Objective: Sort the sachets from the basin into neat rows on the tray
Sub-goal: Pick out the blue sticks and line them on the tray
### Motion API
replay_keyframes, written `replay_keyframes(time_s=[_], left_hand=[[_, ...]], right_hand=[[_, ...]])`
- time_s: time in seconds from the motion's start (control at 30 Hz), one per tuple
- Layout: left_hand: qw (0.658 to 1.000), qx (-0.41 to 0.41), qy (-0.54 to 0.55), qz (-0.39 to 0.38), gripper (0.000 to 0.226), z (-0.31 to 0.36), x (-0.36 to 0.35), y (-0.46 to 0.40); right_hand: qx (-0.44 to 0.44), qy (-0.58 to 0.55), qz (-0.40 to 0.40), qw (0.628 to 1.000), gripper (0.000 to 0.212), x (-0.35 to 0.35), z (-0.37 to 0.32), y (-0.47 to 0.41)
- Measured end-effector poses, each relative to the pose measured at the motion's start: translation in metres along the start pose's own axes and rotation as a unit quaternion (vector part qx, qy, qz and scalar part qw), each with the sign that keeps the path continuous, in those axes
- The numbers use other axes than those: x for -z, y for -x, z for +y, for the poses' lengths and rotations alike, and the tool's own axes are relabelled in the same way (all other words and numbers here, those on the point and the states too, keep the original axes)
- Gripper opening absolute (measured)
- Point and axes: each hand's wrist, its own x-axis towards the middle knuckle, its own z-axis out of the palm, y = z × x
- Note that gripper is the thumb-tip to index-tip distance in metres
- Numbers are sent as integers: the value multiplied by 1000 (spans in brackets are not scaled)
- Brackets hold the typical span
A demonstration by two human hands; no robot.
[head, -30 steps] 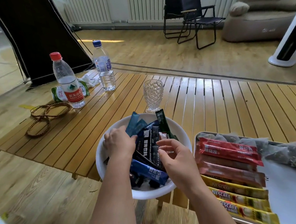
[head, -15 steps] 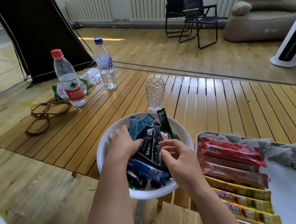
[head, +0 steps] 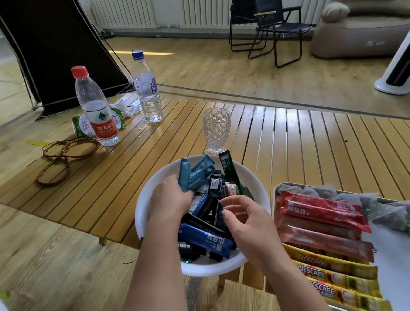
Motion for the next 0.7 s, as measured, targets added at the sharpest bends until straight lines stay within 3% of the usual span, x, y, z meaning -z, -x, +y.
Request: replay_keyframes(time_s=[0.13,0.27,0.37,0.6,0.7], left_hand=[[993,-36,94,67,16,3,8,3],[928,-162,274,192,33,20,26,9],[901,-212,346,155,25,38,36,19],[923,-362,127,-6,24,80,17,57],[922,-378,63,-50,27,96,1,72]], right_hand=[[-6,-19,4,1000,15,1,-2,-1],[-36,-184,27,982,17,7,-6,-4],[-29,-303,24,952,29,16,-11,-8],[56,-380,33,923,76,34,-9,-14],[36,-426,74,901,90,41,-8,-14]])
